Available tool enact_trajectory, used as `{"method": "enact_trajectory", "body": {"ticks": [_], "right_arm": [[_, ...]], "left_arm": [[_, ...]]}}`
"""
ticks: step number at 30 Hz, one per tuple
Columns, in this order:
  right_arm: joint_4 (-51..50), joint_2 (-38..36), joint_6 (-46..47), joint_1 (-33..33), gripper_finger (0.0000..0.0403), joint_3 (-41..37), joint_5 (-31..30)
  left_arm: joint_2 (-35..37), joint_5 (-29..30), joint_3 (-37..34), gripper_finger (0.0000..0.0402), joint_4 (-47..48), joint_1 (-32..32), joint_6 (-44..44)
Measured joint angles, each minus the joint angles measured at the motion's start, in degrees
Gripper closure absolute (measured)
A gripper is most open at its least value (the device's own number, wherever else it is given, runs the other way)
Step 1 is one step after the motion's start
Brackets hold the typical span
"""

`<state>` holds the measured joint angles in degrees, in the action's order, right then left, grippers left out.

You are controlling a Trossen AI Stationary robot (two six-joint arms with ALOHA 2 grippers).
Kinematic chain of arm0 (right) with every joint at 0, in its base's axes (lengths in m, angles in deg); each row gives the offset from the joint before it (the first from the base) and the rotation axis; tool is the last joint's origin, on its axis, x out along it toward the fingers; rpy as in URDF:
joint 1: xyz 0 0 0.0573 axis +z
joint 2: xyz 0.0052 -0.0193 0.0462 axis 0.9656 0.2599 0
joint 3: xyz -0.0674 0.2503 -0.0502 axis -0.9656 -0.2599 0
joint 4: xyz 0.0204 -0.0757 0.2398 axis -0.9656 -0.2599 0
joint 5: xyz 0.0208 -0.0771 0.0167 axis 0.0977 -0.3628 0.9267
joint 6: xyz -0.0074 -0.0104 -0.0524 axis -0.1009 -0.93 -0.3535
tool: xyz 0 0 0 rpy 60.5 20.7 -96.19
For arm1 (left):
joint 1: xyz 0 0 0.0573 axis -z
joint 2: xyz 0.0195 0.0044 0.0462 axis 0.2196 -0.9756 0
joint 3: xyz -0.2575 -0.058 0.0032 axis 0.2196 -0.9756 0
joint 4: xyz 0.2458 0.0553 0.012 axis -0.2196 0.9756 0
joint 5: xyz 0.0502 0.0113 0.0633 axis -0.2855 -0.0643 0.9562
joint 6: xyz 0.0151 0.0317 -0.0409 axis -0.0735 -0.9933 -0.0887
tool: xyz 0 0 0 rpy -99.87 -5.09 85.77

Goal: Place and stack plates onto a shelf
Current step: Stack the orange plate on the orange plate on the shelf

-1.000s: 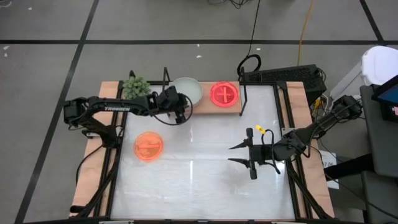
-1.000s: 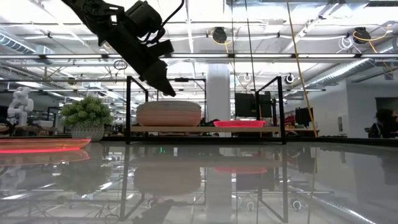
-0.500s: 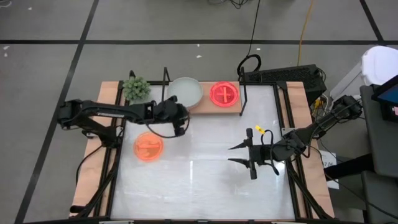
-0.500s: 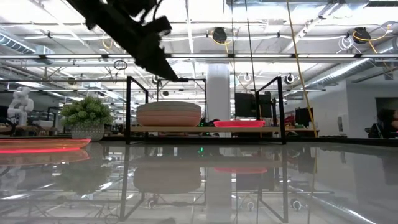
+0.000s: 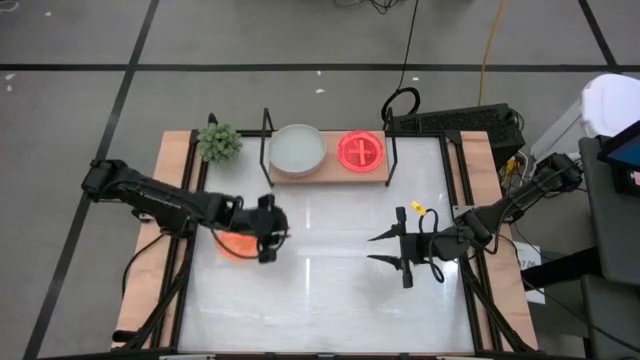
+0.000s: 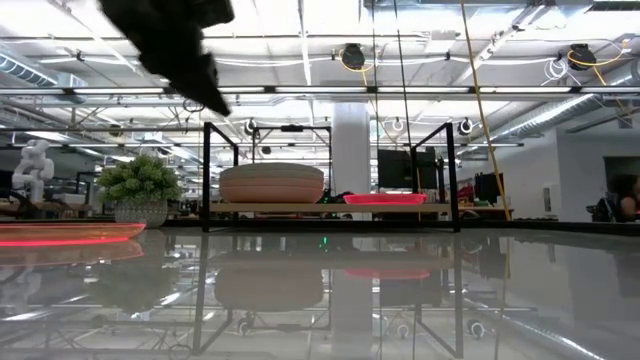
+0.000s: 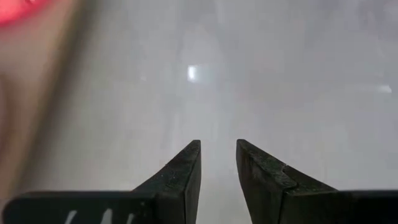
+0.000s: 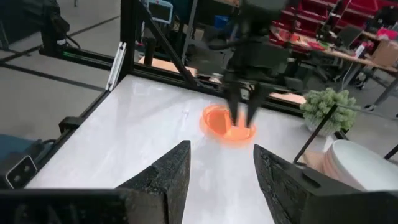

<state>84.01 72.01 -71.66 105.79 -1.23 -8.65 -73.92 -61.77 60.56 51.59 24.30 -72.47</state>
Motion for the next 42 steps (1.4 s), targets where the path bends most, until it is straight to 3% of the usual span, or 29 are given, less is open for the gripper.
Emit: {"method": "enact_trajectory", "body": {"ticks": [9,14,23,26,29,33,42], "right_arm": [[-1.7,0.0,6.3,0.0,0.0245,0.0,0.2],[-2.8,0.7,9.9,0.0,0.0245,0.0,0.2],[3.7,6.2,10.7,0.2,0.0245,0.0,3.5],[5.9,8.0,10.7,0.2,0.0245,0.0,3.6],[7.2,9.2,11.0,0.2,0.0245,0.0,5.1],[8.4,10.1,11.3,0.3,0.0245,0.0,6.3],[8.2,10.1,9.7,0.3,0.0245,0.0,6.3]], "left_arm": [[-0.3,2.1,-0.1,0.0293,10.0,13.5,19.3],[-0.4,8.2,-1.3,0.0285,10.3,21.6,26.2],[-0.4,15.5,-8.8,0.0161,11.6,29.2,38.3],[-0.4,16.1,-11.6,0.0141,11.5,30.3,41.9],[-0.4,16.3,-14.4,0.0148,11.3,31.4,45.6],[-0.4,16.3,-17.6,0.0188,11.5,33.1,48.0],[-0.4,16.3,-21.4,0.0252,10.8,35.1,45.7]]}}
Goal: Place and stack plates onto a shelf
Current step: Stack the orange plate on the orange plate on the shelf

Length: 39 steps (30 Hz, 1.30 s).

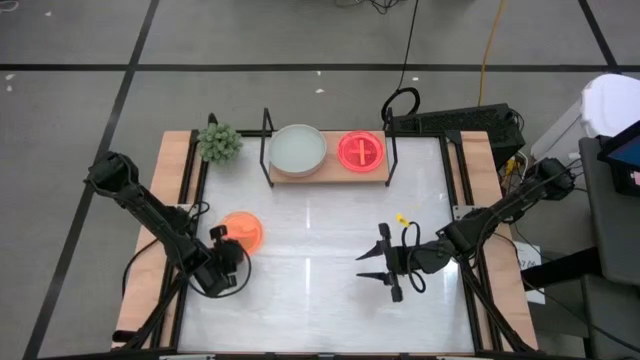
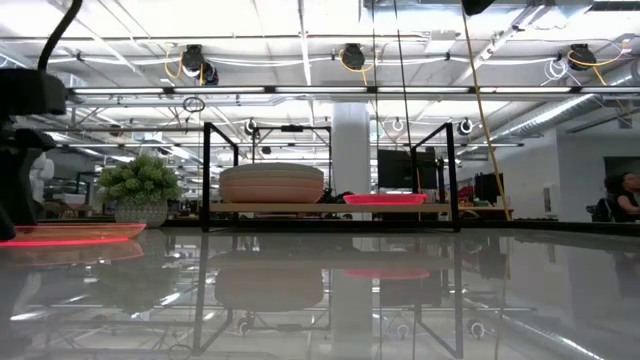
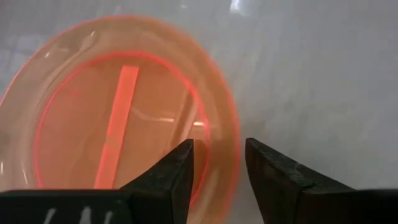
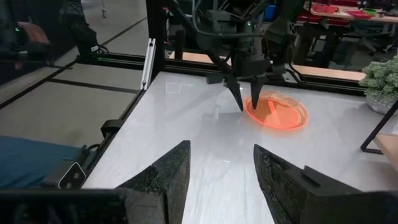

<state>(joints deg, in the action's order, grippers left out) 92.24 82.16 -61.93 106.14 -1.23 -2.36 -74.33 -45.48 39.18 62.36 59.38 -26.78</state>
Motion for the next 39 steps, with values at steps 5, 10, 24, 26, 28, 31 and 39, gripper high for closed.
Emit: {"method": "enact_trajectory", "body": {"ticks": [5,10,24,26,28,31,39], "right_arm": [[0.0,0.0,0.0,0.0,0.0245,0.0,0.0],[-0.1,0.0,1.3,0.1,0.0245,0.0,0.0],[-0.1,0.0,1.7,0.1,0.0245,0.0,0.0],[-0.1,0.0,1.6,0.1,0.0245,0.0,0.0],[-0.1,0.0,1.5,0.1,0.0245,0.0,0.0],[-0.1,0.0,1.5,0.1,0.0245,0.0,0.0],[-0.9,0.0,0.2,0.1,0.0245,0.0,0.0]], "left_arm": [[0.1,-0.2,-1.9,0.0254,-1.3,0.1,0.5],[0.1,0.1,-2.1,0.0258,-1.8,0.1,-3.3],[0.0,2.1,-2.3,0.0394,-1.2,0.0,-10.7],[0.0,2.1,-2.0,0.0395,-1.1,0.0,-10.7],[0.0,1.8,-1.2,0.0395,-1.2,0.0,-11.5],[0.0,1.6,1.1,0.0395,-1.4,0.0,-13.9],[0.0,1.9,10.9,0.0395,-1.5,0.0,-30.2]]}}
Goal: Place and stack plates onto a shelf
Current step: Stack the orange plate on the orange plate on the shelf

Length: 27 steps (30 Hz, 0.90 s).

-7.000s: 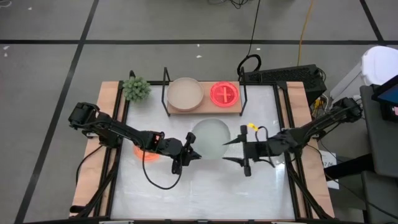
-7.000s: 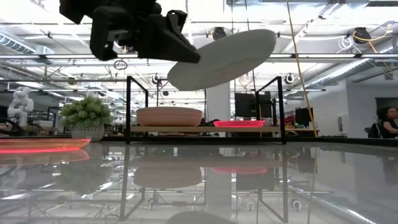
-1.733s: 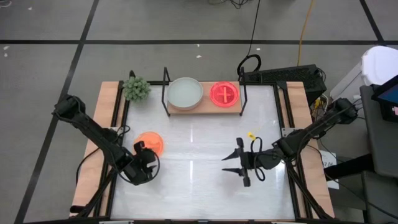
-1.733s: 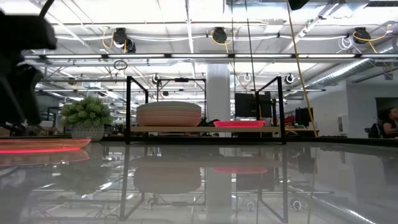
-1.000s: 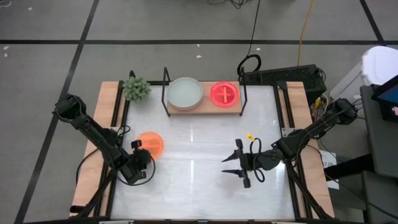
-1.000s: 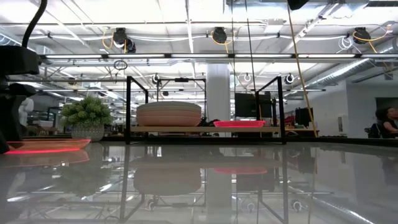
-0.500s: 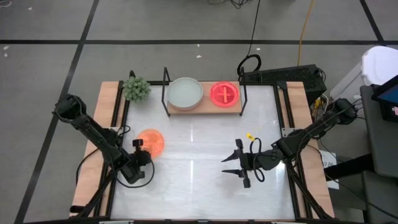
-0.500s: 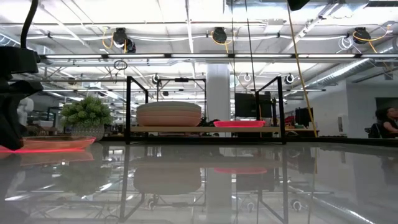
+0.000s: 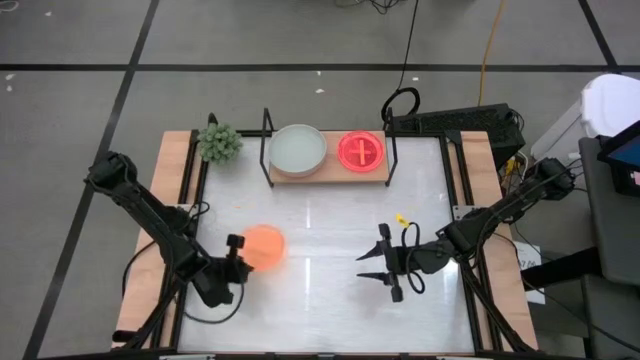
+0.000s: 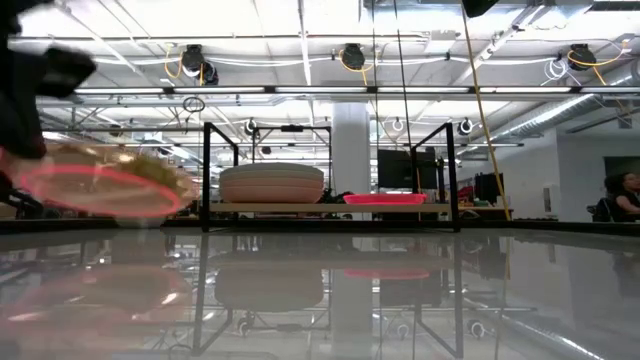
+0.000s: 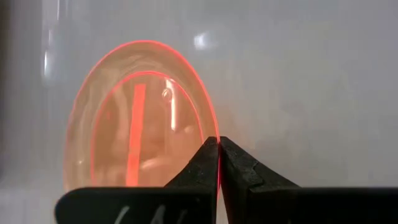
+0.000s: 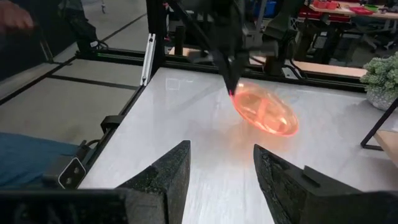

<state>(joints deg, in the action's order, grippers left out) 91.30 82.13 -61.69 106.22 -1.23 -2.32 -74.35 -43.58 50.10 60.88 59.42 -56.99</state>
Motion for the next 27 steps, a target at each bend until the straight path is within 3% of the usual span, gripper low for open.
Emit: {"method": "enact_trajectory", "body": {"ticks": [7,12,21,27], "right_arm": [[-1.2,2.1,-1.7,0.0,0.0245,0.0,4.8],[0.8,6.5,-5.2,-0.5,0.0245,0.0,6.1],[1.9,9.6,-8.6,-0.8,0.0245,0.3,7.0],[7.2,9.6,-9.6,-1.2,0.0245,0.3,11.6]], "left_arm": [[0.0,0.1,6.8,0.0395,-1.2,-0.8,-22.9],[0.0,-1.5,7.4,0.0396,-9.6,-2.9,-36.9],[0.0,-21.9,7.3,0.0396,-22.0,-8.7,-50.3],[0.0,-27.9,7.3,0.0396,-27.0,-12.2,-55.8]]}}
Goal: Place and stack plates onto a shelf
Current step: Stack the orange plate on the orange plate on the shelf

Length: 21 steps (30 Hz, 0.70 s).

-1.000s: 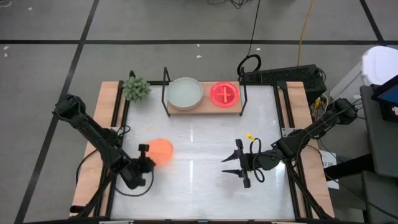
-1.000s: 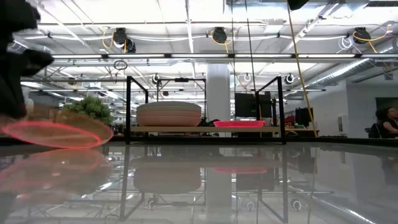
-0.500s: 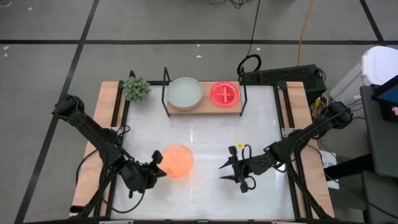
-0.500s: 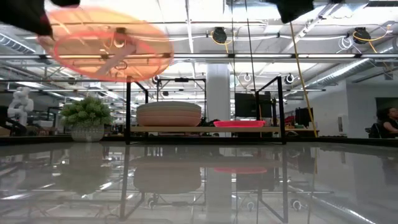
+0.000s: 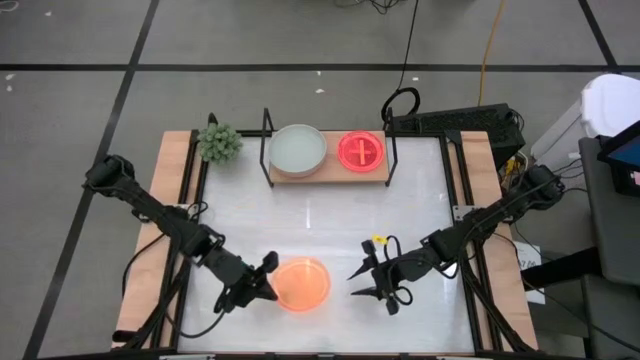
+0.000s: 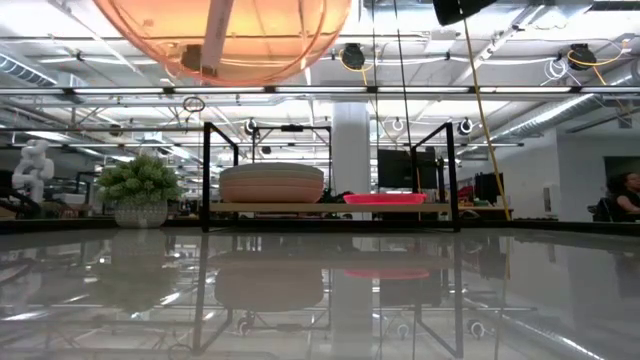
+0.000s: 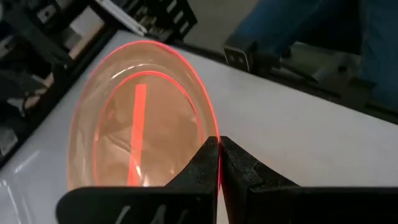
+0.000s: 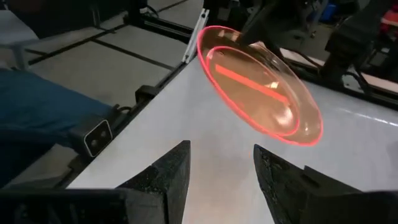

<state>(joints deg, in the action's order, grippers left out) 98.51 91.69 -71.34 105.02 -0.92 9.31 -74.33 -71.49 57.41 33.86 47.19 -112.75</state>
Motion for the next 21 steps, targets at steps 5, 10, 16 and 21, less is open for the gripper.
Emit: {"method": "enact_trajectory", "body": {"ticks": [5,10,16,21], "right_arm": [[0.5,1.2,-1.0,0.0,0.0245,0.3,0.0],[-0.5,6.2,-4.6,-0.2,0.0245,4.4,-1.5],[-4.9,9.1,-5.4,-1.1,0.0245,7.9,-1.3],[-5.7,10.7,-5.4,-1.3,0.0259,8.0,1.6]], "left_arm": [[0.0,-3.4,0.0,0.0396,-0.7,-2.7,-2.2],[-2.4,-7.8,-0.1,0.0396,-4.1,-4.9,-3.5],[-5.4,-9.0,-0.1,0.0396,-5.9,-5.8,-5.1],[-5.7,-9.1,-0.1,0.0396,-6.7,-5.8,-5.2]]}}
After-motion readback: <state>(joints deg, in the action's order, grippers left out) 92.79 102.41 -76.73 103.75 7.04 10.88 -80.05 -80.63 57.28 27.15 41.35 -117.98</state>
